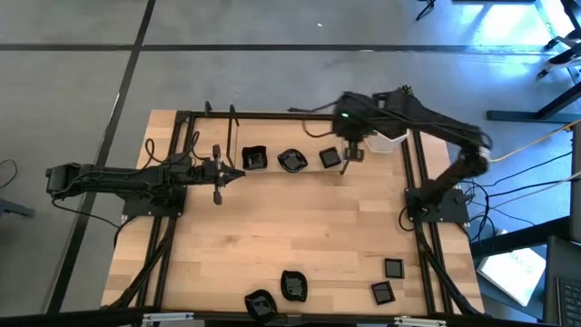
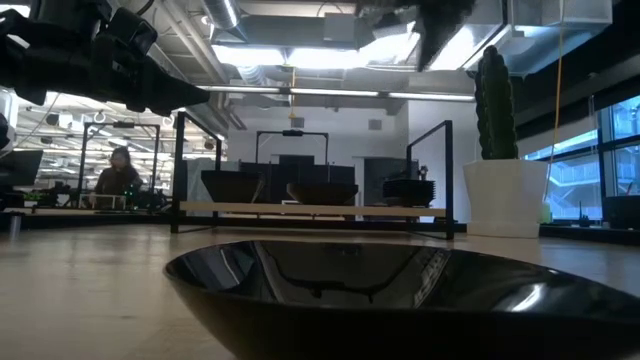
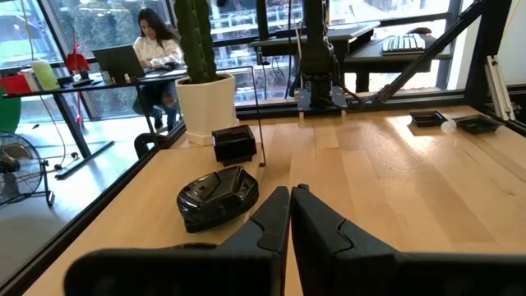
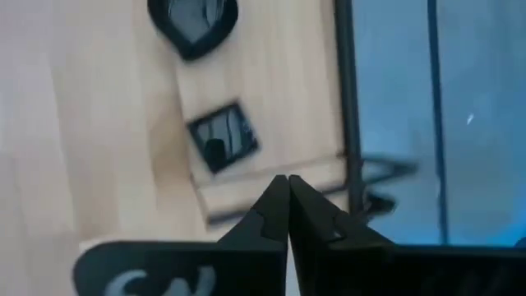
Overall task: Pick & Place Mini shaped plates
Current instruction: Adjust the black square plate on the shelf
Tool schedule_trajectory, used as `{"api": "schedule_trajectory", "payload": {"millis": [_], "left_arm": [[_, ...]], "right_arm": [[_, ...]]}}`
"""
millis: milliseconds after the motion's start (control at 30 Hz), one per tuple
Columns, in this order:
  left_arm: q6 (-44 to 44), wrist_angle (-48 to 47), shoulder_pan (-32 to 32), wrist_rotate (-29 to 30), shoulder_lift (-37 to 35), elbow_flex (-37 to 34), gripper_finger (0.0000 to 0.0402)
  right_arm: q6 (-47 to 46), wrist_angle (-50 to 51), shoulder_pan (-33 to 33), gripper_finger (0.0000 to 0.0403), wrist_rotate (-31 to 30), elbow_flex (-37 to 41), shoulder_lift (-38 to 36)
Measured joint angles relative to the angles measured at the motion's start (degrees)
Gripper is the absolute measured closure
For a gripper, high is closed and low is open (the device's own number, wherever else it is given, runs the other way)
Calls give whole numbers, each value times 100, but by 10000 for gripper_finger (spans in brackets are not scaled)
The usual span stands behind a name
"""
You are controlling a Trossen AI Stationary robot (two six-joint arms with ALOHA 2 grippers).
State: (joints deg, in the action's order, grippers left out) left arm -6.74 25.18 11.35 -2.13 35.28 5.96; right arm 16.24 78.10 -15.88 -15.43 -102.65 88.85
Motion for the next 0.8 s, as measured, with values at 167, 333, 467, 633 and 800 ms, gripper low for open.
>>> {"api": "schedule_trajectory", "payload": {"millis": [167, 333, 467, 633, 800], "left_arm": [[4, 1, 0, 0, 1, 0, 392], [19, 5, 0, 0, -1, 0, 389], [91, 4, 0, 0, 1, 0, 391], [73, -7, 0, 0, 1, 0, 395], [50, -14, 0, 0, 1, 0, 393]], "right_arm": [[-1009, -410, -4, 400, 1, 1642, -1172], [-1743, -1697, -22, 400, -253, 3520, -2187], [-2119, -2788, -57, 400, -767, 4681, -2827], [-2151, -4471, -59, 400, -827, 5993, -3584], [-2088, -5787, -142, 400, -728, 7077, -3877]]}}
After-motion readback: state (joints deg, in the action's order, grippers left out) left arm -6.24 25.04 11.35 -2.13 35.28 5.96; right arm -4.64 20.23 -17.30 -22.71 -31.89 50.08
